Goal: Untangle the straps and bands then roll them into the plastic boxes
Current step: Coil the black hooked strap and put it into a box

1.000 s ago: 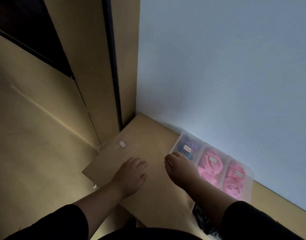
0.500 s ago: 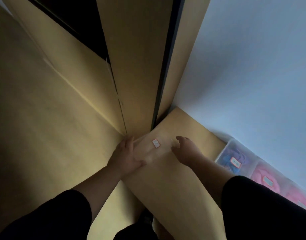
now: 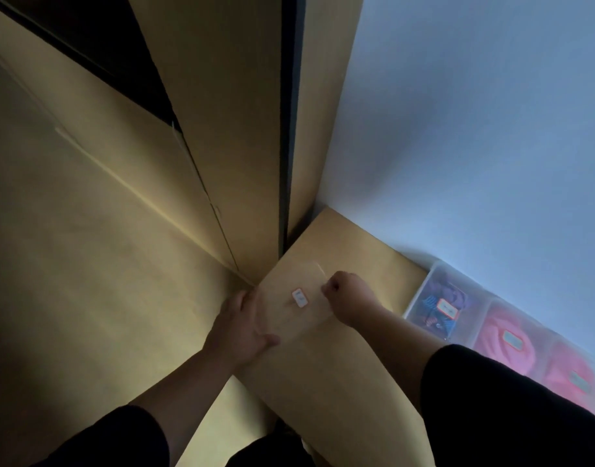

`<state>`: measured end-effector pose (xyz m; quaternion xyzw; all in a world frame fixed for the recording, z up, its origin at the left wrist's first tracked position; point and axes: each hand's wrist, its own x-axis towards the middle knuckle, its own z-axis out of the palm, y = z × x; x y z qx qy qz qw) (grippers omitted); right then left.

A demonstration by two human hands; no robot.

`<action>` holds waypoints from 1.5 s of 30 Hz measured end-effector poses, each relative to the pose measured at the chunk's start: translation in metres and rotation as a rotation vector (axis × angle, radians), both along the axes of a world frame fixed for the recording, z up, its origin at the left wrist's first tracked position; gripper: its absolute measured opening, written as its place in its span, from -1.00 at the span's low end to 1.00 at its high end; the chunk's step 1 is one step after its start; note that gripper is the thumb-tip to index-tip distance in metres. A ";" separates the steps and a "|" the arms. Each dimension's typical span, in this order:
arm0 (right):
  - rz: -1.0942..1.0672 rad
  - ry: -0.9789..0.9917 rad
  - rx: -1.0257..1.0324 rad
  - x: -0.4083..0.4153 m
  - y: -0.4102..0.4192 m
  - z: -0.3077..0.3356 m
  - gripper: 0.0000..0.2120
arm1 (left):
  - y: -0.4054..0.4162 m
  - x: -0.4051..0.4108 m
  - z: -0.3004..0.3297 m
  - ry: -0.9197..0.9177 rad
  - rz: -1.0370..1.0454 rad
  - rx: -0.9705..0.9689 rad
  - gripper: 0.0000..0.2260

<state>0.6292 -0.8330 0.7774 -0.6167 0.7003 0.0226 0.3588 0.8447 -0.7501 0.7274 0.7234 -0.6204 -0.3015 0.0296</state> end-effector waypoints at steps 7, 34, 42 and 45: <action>-0.211 -0.193 -0.146 -0.038 0.028 0.030 -0.84 | -0.011 -0.034 0.027 0.165 0.087 -0.035 -0.12; -0.873 -0.003 -0.266 -0.288 0.268 0.083 -0.26 | 0.058 -0.325 0.094 0.394 -0.714 -0.020 -0.18; -0.715 0.195 -0.050 -0.294 0.303 0.052 -0.16 | 0.085 -0.328 0.073 0.251 -0.780 0.098 -0.13; -0.655 0.220 0.015 -0.286 0.309 0.039 -0.15 | 0.091 -0.322 0.069 0.220 -0.769 0.101 -0.13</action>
